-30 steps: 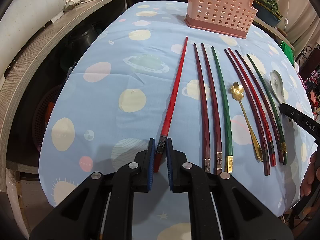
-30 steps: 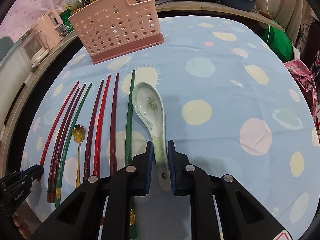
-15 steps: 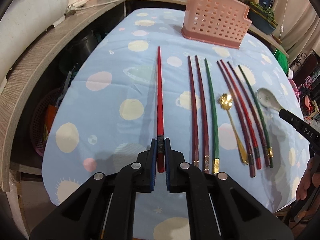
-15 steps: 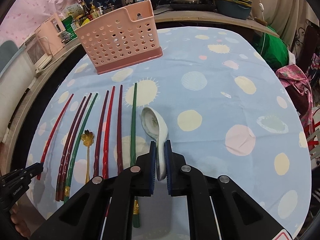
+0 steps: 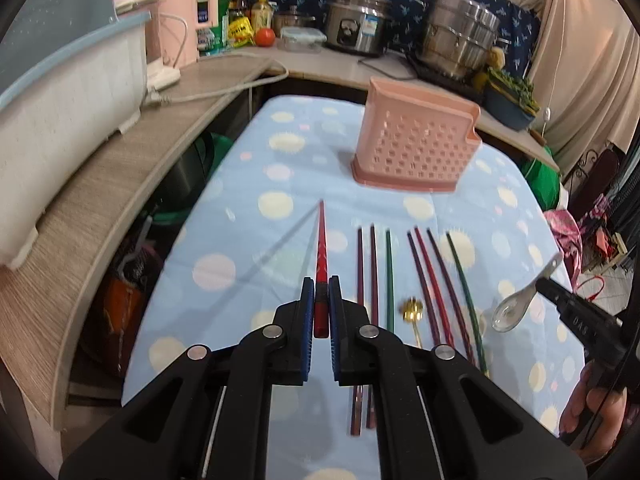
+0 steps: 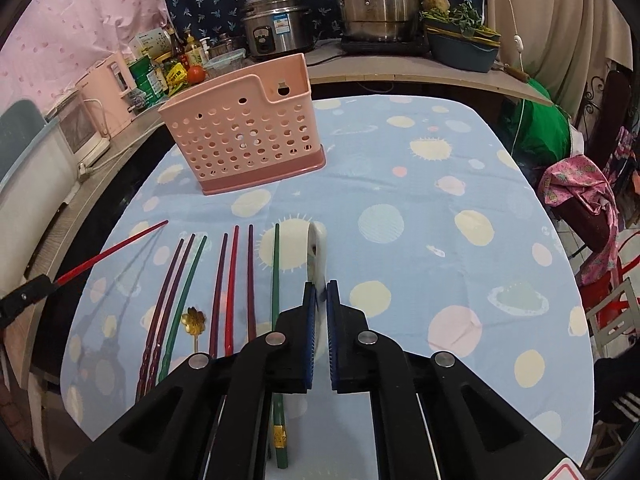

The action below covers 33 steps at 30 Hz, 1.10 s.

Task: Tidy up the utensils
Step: 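Lift the red chopstick with the left tool while the right tool carries the white spoon to the pink basket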

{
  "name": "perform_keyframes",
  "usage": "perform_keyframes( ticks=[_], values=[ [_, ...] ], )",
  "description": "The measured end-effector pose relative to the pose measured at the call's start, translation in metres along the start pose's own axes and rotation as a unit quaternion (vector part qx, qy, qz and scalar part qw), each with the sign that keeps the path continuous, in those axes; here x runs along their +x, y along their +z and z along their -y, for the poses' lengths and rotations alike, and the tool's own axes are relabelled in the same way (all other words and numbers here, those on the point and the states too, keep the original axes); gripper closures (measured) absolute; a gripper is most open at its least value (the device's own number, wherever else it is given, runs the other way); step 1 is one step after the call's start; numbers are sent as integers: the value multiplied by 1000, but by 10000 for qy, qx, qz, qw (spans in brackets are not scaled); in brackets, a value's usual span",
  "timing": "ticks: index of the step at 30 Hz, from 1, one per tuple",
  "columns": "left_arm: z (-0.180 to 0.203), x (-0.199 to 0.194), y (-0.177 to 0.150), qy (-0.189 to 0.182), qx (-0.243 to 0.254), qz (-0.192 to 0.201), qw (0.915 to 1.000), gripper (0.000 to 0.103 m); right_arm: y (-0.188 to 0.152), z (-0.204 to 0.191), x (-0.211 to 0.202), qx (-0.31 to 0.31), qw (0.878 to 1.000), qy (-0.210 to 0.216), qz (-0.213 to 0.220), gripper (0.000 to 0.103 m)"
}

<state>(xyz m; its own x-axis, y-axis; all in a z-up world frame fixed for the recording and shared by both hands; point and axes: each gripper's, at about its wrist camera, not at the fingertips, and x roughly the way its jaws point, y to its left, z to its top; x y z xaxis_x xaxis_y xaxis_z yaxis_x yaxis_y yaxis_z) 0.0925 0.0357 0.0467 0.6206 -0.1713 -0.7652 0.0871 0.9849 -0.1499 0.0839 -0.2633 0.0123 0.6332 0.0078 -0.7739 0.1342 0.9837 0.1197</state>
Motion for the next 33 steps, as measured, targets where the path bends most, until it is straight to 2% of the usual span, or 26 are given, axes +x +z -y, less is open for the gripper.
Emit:
perform_keyframes(
  ticks=[10,17,22,28,33],
  values=[
    [-2,-18,66,29,-87,629,9980,96,40,0,-6,118,9992,259,279,98],
    [9,-36,123,-34,-37,1208,9927,96,85,2,-9,166,9974,334,619,98],
    [24,-56,165,-203,25,1663,9859,96,122,2,-6,224,9955,402,827,98],
    [43,-83,218,-383,53,2300,9724,96,171,1,2,348,9920,475,1117,98],
    [57,-76,252,-522,79,2491,9671,96,203,-4,18,380,9907,523,1196,98]
  ],
)
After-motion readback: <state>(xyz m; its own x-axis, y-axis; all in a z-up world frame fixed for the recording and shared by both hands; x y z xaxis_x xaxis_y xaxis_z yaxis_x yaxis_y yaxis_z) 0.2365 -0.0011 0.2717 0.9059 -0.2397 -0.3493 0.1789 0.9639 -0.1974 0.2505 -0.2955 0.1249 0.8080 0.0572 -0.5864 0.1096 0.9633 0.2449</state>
